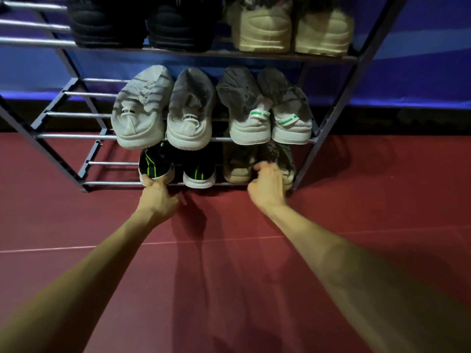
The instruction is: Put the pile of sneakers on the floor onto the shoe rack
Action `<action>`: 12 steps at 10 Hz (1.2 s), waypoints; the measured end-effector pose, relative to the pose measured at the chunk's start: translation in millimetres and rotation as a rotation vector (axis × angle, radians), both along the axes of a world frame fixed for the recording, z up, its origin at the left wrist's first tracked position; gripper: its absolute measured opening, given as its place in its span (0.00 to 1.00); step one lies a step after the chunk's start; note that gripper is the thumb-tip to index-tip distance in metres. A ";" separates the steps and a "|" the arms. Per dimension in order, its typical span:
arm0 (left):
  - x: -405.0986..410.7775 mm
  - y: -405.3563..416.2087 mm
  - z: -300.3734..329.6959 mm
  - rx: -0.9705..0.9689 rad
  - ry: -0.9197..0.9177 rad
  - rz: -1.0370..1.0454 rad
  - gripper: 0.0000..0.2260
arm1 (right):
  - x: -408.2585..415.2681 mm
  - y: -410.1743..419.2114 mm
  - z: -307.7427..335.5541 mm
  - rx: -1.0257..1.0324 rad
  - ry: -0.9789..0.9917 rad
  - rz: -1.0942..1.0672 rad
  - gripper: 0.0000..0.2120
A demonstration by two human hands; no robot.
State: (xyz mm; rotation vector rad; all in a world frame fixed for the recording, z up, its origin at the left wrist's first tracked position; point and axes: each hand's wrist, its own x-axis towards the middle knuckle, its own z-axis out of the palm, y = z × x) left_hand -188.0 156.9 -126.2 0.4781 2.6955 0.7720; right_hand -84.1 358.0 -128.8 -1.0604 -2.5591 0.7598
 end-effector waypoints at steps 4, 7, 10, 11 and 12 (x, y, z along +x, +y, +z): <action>36.6 36.0 4.2 -0.101 0.130 -0.270 0.25 | 30.3 48.7 -12.0 0.099 -0.290 -0.071 0.20; 43.4 24.6 -2.4 -0.142 0.121 -0.339 0.19 | 5.6 52.3 -17.8 -0.056 -0.159 -0.148 0.19; 41.2 13.5 -5.6 -0.180 0.099 -0.291 0.20 | 14.9 26.4 -17.4 -0.011 -0.283 -0.187 0.32; 33.1 17.6 -7.0 -0.224 0.120 -0.406 0.17 | 17.6 24.5 1.6 -0.018 -0.379 -0.134 0.30; 31.1 22.3 1.1 -0.251 0.135 -0.484 0.15 | 22.2 21.5 29.7 -0.042 -0.440 -0.032 0.25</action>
